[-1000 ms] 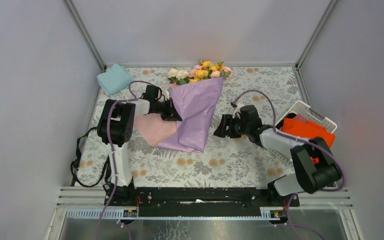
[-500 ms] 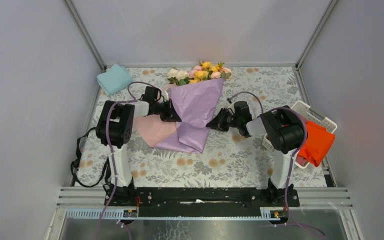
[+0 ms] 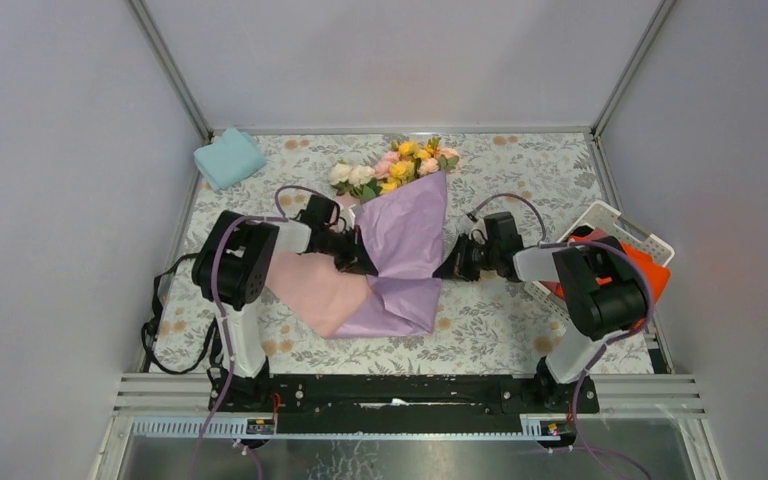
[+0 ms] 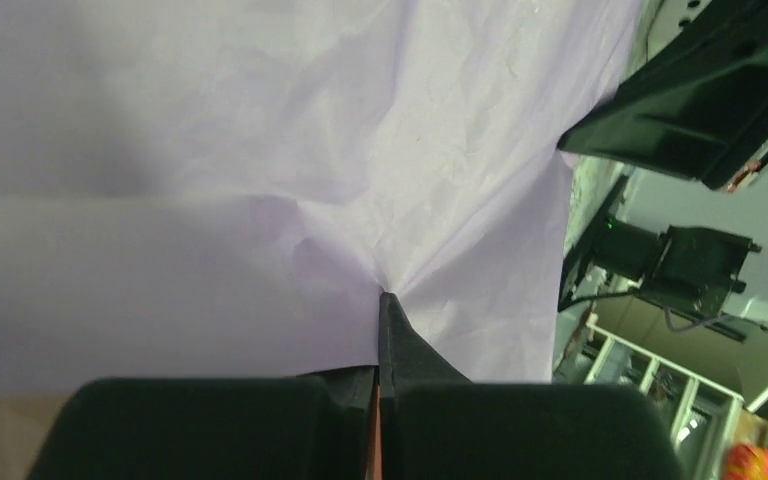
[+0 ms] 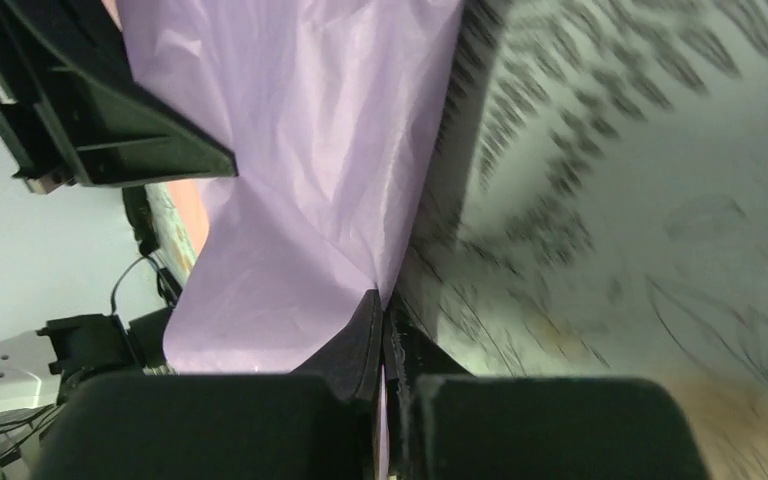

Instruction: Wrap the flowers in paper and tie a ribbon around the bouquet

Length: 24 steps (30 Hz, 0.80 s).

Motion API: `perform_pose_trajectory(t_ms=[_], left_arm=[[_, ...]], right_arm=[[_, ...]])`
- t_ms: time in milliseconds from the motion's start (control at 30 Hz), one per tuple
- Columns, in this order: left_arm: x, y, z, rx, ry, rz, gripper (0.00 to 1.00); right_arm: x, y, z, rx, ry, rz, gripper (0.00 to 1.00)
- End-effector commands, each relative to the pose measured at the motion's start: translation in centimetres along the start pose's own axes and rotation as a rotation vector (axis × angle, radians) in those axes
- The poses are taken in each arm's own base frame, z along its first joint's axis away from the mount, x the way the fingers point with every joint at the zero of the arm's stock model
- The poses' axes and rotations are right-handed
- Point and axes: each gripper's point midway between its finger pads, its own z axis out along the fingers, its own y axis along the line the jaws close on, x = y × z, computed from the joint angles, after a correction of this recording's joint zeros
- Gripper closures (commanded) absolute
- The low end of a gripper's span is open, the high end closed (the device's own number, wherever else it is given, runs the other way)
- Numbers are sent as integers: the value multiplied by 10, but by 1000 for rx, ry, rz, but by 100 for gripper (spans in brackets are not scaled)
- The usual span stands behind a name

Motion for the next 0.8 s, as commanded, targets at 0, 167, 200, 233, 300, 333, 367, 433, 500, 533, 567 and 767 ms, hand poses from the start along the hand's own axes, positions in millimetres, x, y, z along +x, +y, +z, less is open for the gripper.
perform_pose_trajectory(t_ms=[0, 167, 200, 233, 300, 333, 367, 433, 500, 533, 567, 767], left_arm=[[49, 40, 8, -159, 96, -115, 100], [54, 40, 13, -144, 82, -147, 100], [55, 40, 13, -144, 76, -147, 100], [56, 42, 13, -148, 69, -147, 100], [54, 43, 13, -152, 61, -147, 100], [54, 42, 13, -150, 61, -148, 100], [52, 42, 14, -148, 59, -148, 100], [49, 42, 14, -151, 55, -145, 100], [47, 43, 15, -159, 51, -138, 100], [46, 44, 15, -165, 49, -134, 100], [45, 45, 14, -170, 48, -131, 100], [42, 50, 11, -195, 33, -125, 100]], right_arm=[[18, -56, -36, 238, 30, 45, 96], [-7, -56, -50, 345, 51, -36, 71], [-23, -51, -57, 379, 11, -74, 69], [-40, -46, -64, 408, -42, -107, 69], [-73, -23, -72, 394, -165, -177, 73], [-83, -7, -71, 346, -211, -217, 77], [-87, 11, -64, 267, -229, -249, 80], [-89, 42, -46, 65, -210, -273, 87], [-86, 46, -27, -23, -163, -226, 96], [-85, 43, -18, -52, -150, -200, 100], [-83, 39, -10, -66, -140, -172, 100], [-100, 7, 20, -4, -148, -115, 100]])
